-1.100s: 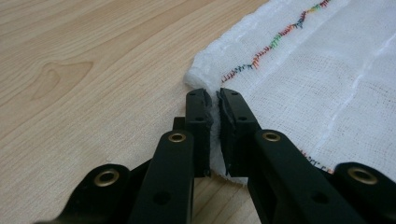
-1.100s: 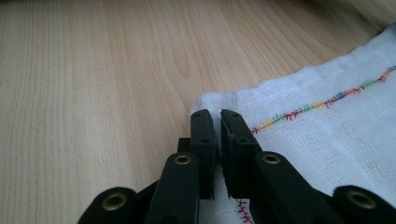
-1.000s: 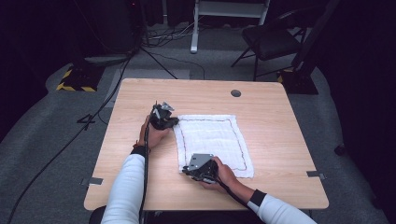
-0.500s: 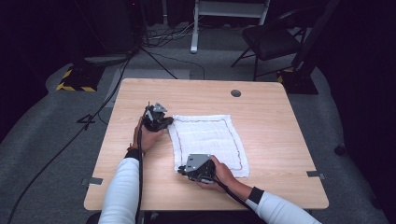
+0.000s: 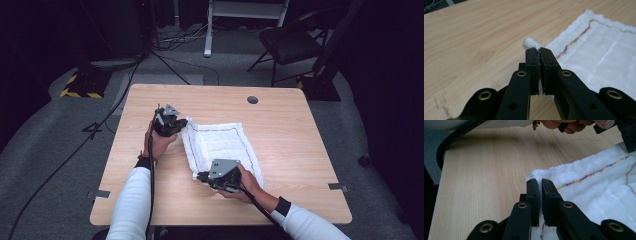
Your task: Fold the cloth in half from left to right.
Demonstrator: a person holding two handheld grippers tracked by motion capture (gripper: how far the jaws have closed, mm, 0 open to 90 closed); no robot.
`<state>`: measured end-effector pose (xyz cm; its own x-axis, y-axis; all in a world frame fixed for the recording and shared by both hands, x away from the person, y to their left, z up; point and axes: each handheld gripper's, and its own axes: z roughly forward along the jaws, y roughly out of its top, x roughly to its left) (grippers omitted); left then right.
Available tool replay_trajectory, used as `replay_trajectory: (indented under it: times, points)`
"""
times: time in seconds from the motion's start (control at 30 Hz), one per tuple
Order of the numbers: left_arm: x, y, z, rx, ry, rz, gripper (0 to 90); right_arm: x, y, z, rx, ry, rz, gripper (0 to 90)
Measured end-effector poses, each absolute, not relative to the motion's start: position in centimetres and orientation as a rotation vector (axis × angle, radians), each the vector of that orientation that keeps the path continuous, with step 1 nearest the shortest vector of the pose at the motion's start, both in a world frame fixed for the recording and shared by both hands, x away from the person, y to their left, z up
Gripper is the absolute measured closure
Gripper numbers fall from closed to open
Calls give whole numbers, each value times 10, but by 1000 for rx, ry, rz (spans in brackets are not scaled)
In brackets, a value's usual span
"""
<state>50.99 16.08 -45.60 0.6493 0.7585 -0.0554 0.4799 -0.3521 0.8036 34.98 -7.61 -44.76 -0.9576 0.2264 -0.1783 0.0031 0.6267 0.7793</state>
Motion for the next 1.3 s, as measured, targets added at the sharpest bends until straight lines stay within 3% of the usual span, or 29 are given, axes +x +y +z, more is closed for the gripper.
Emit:
replay_trajectory:
  times: [0.57, 1.3]
  points:
    - [528, 61, -451, 2095, 811, 366, 860, 347, -165, -439, 385, 2515, 1213, 854]
    - [540, 1, -453, 2137, 725, 367, 860, 345, -219, -446, 569, 2471, 1118, 850]
